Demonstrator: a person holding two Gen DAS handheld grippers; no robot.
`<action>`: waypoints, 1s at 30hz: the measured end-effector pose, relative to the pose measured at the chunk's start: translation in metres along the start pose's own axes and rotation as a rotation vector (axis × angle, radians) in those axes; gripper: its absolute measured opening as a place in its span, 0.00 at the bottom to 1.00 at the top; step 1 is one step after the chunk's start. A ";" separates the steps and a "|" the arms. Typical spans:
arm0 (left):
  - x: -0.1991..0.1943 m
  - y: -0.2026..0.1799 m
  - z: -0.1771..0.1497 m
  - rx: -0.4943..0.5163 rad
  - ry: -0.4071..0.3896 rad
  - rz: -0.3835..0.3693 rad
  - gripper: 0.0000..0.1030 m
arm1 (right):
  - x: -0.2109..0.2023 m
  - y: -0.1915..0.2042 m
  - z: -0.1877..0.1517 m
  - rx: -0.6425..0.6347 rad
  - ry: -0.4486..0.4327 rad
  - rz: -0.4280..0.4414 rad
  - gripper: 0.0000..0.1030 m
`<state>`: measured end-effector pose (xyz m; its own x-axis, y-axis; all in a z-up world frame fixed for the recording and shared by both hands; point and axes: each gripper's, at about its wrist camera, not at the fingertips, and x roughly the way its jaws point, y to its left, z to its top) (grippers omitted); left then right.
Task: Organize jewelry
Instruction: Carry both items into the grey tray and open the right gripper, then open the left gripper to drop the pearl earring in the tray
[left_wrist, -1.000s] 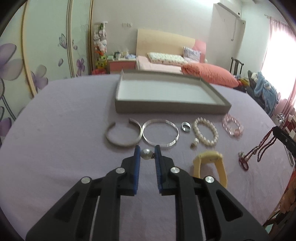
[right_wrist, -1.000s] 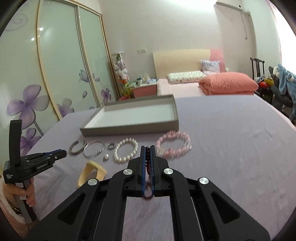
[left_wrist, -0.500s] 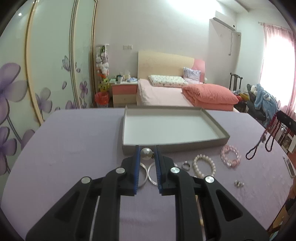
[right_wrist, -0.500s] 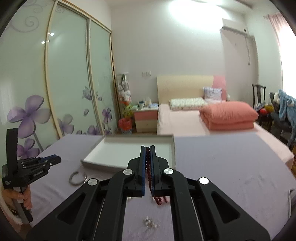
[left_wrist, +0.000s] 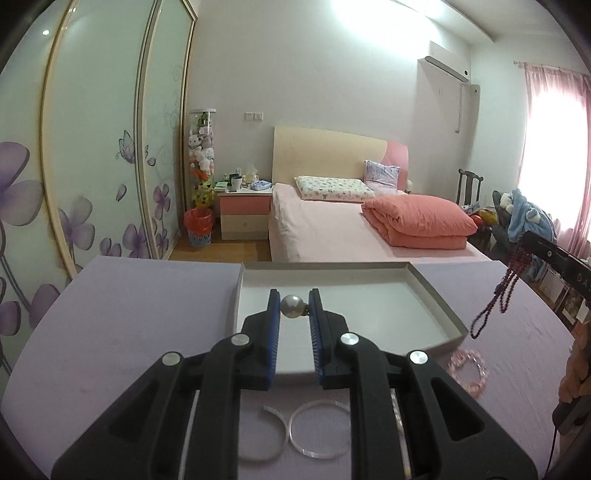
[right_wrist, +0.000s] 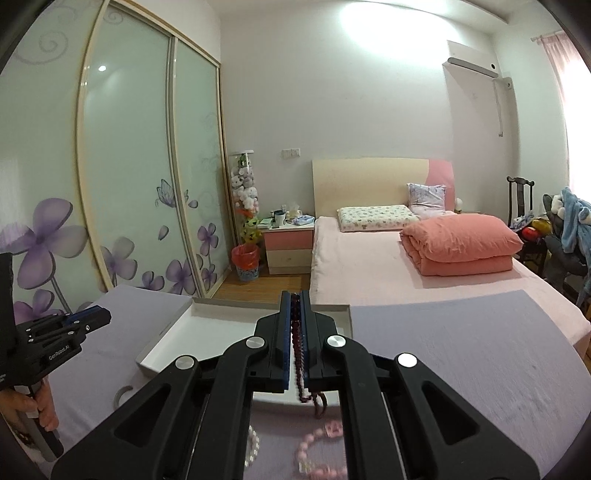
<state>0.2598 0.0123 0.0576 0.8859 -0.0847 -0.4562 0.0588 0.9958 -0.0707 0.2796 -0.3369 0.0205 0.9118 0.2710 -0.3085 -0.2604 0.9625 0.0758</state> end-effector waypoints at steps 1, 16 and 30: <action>0.006 -0.001 0.002 0.002 -0.003 0.000 0.16 | 0.006 0.000 0.001 0.001 -0.001 0.000 0.05; 0.090 -0.014 0.013 0.029 0.024 -0.004 0.16 | 0.084 -0.006 -0.010 0.031 0.067 0.054 0.05; 0.130 -0.016 0.004 0.031 0.067 -0.018 0.16 | 0.089 -0.009 -0.016 0.041 0.075 0.076 0.43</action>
<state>0.3760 -0.0148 0.0034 0.8518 -0.1033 -0.5136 0.0890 0.9946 -0.0525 0.3582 -0.3216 -0.0231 0.8632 0.3432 -0.3703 -0.3132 0.9393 0.1403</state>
